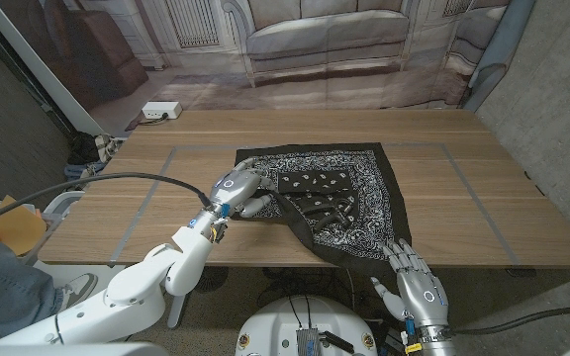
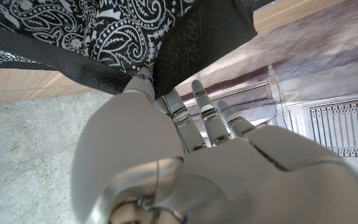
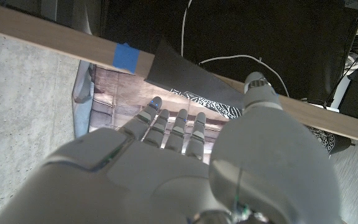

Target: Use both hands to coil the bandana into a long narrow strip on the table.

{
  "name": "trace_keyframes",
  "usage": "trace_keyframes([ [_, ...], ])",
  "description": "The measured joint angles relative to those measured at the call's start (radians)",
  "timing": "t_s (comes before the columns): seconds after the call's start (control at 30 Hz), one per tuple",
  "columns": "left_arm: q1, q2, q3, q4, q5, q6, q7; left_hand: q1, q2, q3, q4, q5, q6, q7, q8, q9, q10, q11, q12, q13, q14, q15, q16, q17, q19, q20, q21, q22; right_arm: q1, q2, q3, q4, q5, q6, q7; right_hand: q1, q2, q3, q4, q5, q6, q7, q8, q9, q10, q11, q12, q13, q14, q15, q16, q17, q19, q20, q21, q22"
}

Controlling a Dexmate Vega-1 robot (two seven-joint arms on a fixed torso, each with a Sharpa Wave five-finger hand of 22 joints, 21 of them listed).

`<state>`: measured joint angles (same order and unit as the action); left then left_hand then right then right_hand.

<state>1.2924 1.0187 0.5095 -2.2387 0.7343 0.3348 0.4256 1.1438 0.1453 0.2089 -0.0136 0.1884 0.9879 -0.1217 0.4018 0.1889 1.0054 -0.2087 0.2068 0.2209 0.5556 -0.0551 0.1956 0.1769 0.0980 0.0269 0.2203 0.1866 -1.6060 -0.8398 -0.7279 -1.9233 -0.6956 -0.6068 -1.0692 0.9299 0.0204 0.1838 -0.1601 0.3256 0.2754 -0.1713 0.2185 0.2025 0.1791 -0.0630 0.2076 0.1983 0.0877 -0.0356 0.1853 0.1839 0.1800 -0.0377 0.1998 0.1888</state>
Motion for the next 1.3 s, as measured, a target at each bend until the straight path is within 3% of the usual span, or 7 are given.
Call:
trace_keyframes([
  [0.2, -0.001, -0.004, 0.0, 0.0, 0.0, 0.0, 0.0, 0.0, 0.0, 0.0, 0.0, 0.0, 0.0, 0.0, 0.0, 0.0, 0.0, 0.0, 0.0, 0.0, 0.0, 0.0, 0.0, 0.0, 0.0, 0.0, 0.0, 0.0, 0.008, -0.009, -0.007, 0.014, 0.011, 0.003, -0.003, 0.008, 0.008, 0.003, 0.003, 0.004, 0.024, -0.006, 0.011, 0.0, 0.014, -0.012, 0.006, 0.0, 0.01, -0.002, 0.004, 0.0, 0.001, -0.001, 0.004, 0.0],
  [0.3, -0.004, -0.006, 0.002, 0.0, 0.0, 0.0, -0.002, 0.0, 0.0, 0.003, 0.003, 0.0, 0.0, 0.0, -0.002, 0.0, 0.0, 0.0, 0.0, 0.0, 0.0, 0.0, 0.0, 0.0, 0.0, 0.0, 0.0, 0.0, 0.01, -0.012, -0.007, 0.018, 0.018, 0.005, -0.009, 0.008, 0.008, 0.008, 0.014, 0.007, 0.102, -0.022, 0.04, 0.0, 0.041, -0.021, 0.019, 0.0, 0.029, -0.004, 0.007, 0.005, 0.015, 0.0, 0.008, 0.0],
  [0.43, -0.005, -0.011, 0.006, 0.0, 0.001, 0.001, -0.005, 0.0, 0.0, 0.003, 0.002, 0.0, 0.0, 0.0, -0.003, 0.0, 0.0, 0.0, 0.0, 0.0, 0.0, 0.0, 0.0, 0.0, 0.0, 0.0, 0.0, 0.0, 0.013, -0.015, -0.004, 0.02, 0.027, 0.01, -0.022, -0.019, 0.035, -0.003, 0.042, 0.007, 0.232, -0.038, 0.082, 0.001, 0.078, -0.034, 0.035, 0.0, 0.06, -0.002, 0.015, 0.009, 0.035, -0.001, 0.015, 0.0],
  [0.53, -0.006, -0.015, 0.009, -0.001, 0.002, 0.004, -0.007, 0.0, 0.0, 0.006, 0.0, 0.0, 0.0, 0.0, -0.003, 0.0, 0.0, 0.0, -0.005, 0.0, 0.0, 0.0, 0.0, 0.0, 0.0, 0.0, 0.0, 0.0, 0.011, -0.015, 0.006, 0.021, 0.029, 0.018, -0.03, -0.029, 0.045, -0.008, 0.047, 0.0, 0.291, -0.048, 0.102, 0.005, 0.112, -0.043, 0.047, 0.0, 0.082, -0.002, 0.015, 0.009, 0.047, -0.003, 0.02, 0.0],
  [0.83, -0.008, -0.026, 0.017, -0.001, 0.003, 0.012, -0.01, -0.009, -0.01, 0.01, 0.004, 0.0, -0.001, -0.001, -0.004, 0.0, 0.0, 0.0, -0.006, 0.005, 0.0, 0.0, 0.0, 0.0, 0.0, 0.0, 0.0, 0.0, -0.021, -0.003, 0.065, 0.007, 0.008, 0.037, -0.039, -0.043, 0.066, -0.017, 0.055, -0.02, 0.369, -0.049, 0.119, 0.007, 0.177, -0.063, 0.067, -0.002, 0.131, -0.002, 0.028, 0.007, 0.073, -0.002, 0.031, 0.003],
  [1.1, -0.009, -0.036, 0.024, 0.002, 0.003, 0.018, -0.01, -0.01, -0.011, 0.013, 0.001, 0.0, -0.002, -0.002, -0.004, 0.0, 0.0, 0.0, -0.006, 0.005, 0.0, 0.0, 0.0, 0.0, 0.0, 0.0, 0.0, 0.0, -0.044, -0.037, 0.098, -0.041, -0.002, 0.037, -0.04, -0.048, 0.071, -0.024, 0.062, -0.029, 0.39, -0.05, 0.119, 0.007, 0.191, -0.066, 0.067, -0.004, 0.152, -0.002, 0.03, 0.007, 0.082, -0.004, 0.031, 0.005],
  [1.3, -0.01, -0.041, 0.028, 0.006, -0.004, 0.022, -0.011, -0.01, -0.011, 0.017, 0.005, 0.0, -0.002, -0.002, -0.004, -0.001, 0.0, 0.0, -0.006, 0.005, 0.0, 0.0, -0.003, 0.0, 0.0, 0.0, 0.0, 0.0, -0.052, -0.069, 0.114, -0.078, -0.002, 0.031, -0.033, -0.041, 0.081, -0.024, 0.063, -0.06, 0.497, -0.05, 0.152, 0.007, 0.252, -0.082, 0.087, -0.004, 0.201, -0.005, 0.03, 0.002, 0.095, -0.002, 0.031, 0.005],
])
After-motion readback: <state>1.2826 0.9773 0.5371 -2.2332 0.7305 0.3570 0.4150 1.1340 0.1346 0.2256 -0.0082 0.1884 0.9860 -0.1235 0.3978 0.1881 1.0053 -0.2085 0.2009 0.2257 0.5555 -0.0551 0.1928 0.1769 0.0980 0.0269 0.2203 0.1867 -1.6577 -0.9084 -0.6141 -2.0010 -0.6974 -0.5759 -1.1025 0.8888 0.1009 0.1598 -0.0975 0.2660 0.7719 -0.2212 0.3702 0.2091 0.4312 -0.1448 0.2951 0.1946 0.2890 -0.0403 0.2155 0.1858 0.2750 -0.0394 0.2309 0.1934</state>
